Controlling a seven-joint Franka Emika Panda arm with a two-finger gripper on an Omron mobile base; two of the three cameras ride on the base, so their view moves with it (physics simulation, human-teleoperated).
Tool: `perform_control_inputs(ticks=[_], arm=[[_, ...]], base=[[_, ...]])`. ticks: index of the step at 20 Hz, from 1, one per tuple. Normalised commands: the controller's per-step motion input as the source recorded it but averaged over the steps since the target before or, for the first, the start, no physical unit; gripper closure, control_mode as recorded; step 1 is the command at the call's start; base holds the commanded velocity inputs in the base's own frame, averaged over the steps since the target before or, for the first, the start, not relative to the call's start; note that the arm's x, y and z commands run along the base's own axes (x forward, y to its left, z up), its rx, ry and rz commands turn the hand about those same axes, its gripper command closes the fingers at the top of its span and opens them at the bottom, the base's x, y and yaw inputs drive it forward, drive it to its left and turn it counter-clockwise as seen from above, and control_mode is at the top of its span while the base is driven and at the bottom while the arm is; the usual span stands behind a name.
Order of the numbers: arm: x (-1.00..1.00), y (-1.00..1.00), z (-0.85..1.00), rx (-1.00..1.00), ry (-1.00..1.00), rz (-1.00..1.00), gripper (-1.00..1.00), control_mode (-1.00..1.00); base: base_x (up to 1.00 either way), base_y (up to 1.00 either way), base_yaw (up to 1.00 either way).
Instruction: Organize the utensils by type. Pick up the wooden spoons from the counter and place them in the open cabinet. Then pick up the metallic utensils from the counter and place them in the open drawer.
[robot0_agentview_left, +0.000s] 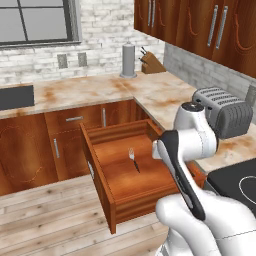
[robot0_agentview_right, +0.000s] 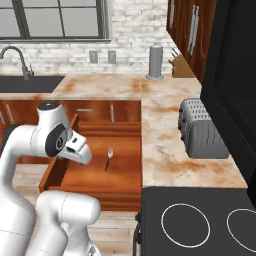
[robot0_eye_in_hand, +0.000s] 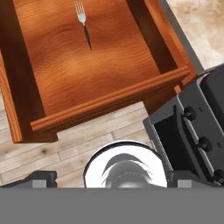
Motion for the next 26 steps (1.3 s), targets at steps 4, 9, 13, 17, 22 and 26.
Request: perform_control_inputs(ticks=[4, 9, 13, 17, 22, 26], arm=[[-0.57, -0.01, 0.39, 0.0, 0.0, 0.0, -1.0, -1.0], [-0.32, -0.01, 0.51, 0.0, 0.0, 0.0, -1.0, -1.0], [-0.31, -0.05, 0.5, 0.0, 0.0, 0.02, -1.0, -1.0], [-0.29, 0.0, 0.22, 0.0, 0.0, 0.0, -1.0, -1.0], [-0.05, -0.03, 0.0, 0.0, 0.0, 0.0, -1.0, -1.0], [0.0, 0.0, 0.0, 0.0, 0.0, 0.0, -1.0, -1.0]], base=[[0.0, 0.0, 0.0], [0.0, 0.0, 0.0], [0.0, 0.0, 0.0], [0.0, 0.0, 0.0], [0.0, 0.0, 0.0], [0.0, 0.0, 0.0]])
